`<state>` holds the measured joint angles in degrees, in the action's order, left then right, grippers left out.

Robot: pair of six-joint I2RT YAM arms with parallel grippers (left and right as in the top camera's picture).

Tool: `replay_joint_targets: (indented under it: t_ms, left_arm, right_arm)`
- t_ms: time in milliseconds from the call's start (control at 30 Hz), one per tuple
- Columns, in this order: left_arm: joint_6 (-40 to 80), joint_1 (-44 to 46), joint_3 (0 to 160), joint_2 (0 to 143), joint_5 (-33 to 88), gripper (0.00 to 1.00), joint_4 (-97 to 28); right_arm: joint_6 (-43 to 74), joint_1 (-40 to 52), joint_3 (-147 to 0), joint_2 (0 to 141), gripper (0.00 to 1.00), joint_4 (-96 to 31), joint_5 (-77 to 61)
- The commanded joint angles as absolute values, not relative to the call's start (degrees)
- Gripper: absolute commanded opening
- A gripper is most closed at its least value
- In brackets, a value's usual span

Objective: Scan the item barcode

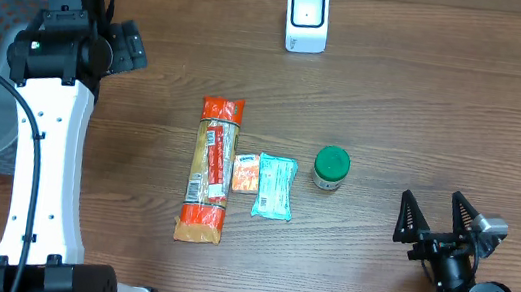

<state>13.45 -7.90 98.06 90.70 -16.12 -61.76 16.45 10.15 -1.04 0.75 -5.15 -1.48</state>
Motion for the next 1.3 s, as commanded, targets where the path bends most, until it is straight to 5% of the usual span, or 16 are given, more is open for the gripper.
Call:
replay_joint_targets:
  t_ms: [0,1267]
  left_arm:
    - [12.8,-7.9,99.2,89.9,-16.9,1.0,-61.7]
    - [12.8,-7.9,99.2,89.9,-16.9,1.0,-61.7]
  right_arm:
    - [16.1,10.0,-0.5,0.4,1.0,-4.8,-1.4]
    - [20.4,10.0,-2.5,0.5,1.0,-8.2,-2.5]
